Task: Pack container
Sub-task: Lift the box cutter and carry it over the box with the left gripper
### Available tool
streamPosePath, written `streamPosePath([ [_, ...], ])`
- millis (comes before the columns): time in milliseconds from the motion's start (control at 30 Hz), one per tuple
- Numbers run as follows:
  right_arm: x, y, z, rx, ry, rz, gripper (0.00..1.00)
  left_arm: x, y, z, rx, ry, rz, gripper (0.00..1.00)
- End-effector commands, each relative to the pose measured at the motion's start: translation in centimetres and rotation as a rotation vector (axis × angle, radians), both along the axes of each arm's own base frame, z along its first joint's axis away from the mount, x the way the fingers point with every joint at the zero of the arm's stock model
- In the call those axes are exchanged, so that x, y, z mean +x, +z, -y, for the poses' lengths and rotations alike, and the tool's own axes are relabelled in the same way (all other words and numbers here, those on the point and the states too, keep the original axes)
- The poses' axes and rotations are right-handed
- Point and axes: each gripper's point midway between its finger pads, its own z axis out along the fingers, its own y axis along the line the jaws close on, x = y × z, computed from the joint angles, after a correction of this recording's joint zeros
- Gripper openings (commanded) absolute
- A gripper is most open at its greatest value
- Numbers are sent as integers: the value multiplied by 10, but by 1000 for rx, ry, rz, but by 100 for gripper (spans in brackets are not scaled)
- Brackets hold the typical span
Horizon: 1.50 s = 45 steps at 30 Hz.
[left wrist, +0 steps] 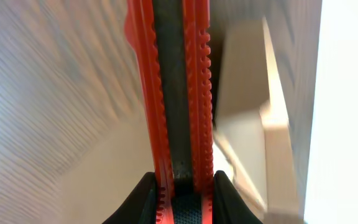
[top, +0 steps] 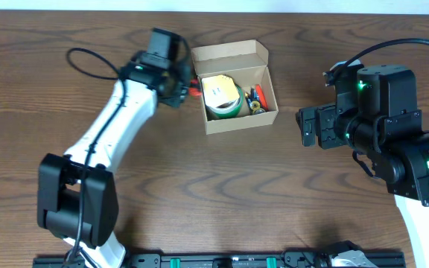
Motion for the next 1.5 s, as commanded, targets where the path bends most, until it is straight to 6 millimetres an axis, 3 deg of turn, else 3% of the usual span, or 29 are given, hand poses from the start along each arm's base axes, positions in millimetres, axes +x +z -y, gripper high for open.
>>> streamPosePath([
  [0, 0, 0, 2, -13, 1, 2, 99, -7, 24, 38, -66, -47, 35, 6],
  [200, 0, 0, 2, -13, 1, 2, 99, -21, 33, 73, 13, -250, 114, 6],
  [333, 0, 0, 2, -13, 1, 2, 99, -14, 44, 79, 195, -512, 277, 6],
  [500, 0, 0, 2, -13, 1, 2, 99, -2, 52, 71, 585, -986, 513, 6],
  [600, 0, 0, 2, -13, 1, 2, 99, 0, 53, 71, 855, -1366, 657, 6],
  [833, 0, 0, 2, -13, 1, 2, 99, -23, 43, 85, 1180, -2093, 906, 6],
  [967, 0, 0, 2, -13, 1, 2, 99, -28, 42, 91, 1269, -2253, 986, 6],
  [1233, 0, 0, 2, -13, 1, 2, 99, -52, 39, 115, 1233, -2382, 1099, 6],
  [1467, 0, 0, 2, -13, 1, 2, 99, -61, 33, 116, 1205, -2426, 1085, 6],
])
